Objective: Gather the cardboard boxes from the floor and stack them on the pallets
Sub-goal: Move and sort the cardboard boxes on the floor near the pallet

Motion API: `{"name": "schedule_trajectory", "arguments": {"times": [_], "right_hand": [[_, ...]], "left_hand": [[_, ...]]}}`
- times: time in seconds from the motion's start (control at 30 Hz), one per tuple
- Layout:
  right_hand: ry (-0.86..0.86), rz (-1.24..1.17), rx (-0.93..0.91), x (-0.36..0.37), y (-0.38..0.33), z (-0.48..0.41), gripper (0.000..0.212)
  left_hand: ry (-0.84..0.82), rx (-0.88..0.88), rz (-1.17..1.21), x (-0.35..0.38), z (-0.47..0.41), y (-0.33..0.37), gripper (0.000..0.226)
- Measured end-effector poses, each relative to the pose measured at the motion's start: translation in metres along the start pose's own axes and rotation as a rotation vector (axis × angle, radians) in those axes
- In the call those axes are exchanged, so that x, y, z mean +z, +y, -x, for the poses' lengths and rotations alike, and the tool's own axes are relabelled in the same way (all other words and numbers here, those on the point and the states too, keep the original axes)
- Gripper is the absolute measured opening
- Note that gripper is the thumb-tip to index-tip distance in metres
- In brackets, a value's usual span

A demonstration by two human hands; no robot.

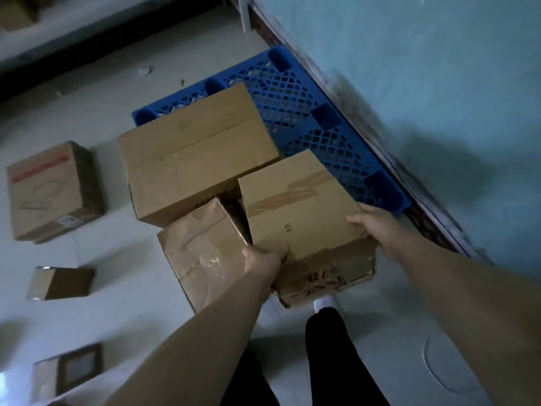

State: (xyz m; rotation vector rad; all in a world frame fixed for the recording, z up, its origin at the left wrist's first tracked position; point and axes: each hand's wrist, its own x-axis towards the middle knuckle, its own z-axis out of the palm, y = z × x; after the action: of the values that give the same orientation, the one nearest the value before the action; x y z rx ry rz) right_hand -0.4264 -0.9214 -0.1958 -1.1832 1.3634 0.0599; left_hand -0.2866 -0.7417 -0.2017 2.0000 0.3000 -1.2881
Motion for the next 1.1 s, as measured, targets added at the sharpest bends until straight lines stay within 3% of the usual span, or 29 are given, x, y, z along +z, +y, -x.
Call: {"name": "schedule_trajectory", "arguments": {"times": [0.13, 0.23, 0.37, 0.47, 0.57, 0.73, 0.87, 0.97, 1.1], "right_hand": [[-0.1, 0.108, 0.056, 0.002, 0.013, -0.065, 0.059], [-0.153, 0.2, 0.153, 0.019, 0.034, -0.099, 0.074], [-0.174, 0.163, 0.174, 0.039, 0.053, -0.125, 0.075], [-0.171, 0.146, 0.159, 0.042, 0.047, -0.137, 0.075], [-0.182, 0.229, 0.146, 0.047, 0.037, -0.14, 0.077], [-0.068, 0.369, 0.075, 0.065, 0.022, -0.118, 0.062], [-0.122, 0.463, 0.031, 0.074, 0.009, -0.097, 0.049], [-0.189, 0.553, -0.024, 0.078, -0.003, -0.082, 0.042], [-0.264, 0.642, -0.097, 0.087, -0.02, -0.06, 0.037]], "left_hand": [[0.155, -0.028, 0.066, 0.03, -0.037, -0.015, 0.057], [0.158, -0.089, 0.061, 0.047, -0.063, -0.031, 0.058], [0.109, -0.116, 0.027, 0.065, -0.086, -0.044, 0.053], [0.205, -0.097, -0.186, 0.067, -0.092, -0.044, 0.048], [0.261, -0.095, -0.162, 0.061, -0.091, -0.038, 0.04], [0.235, -0.138, -0.111, 0.04, -0.074, -0.022, 0.052], [0.247, -0.155, -0.018, 0.021, -0.059, -0.011, 0.018], [0.248, -0.111, -0.027, 0.011, -0.047, -0.003, 0.035], [0.198, -0.074, -0.007, 0.0, -0.023, 0.009, 0.037]]}}
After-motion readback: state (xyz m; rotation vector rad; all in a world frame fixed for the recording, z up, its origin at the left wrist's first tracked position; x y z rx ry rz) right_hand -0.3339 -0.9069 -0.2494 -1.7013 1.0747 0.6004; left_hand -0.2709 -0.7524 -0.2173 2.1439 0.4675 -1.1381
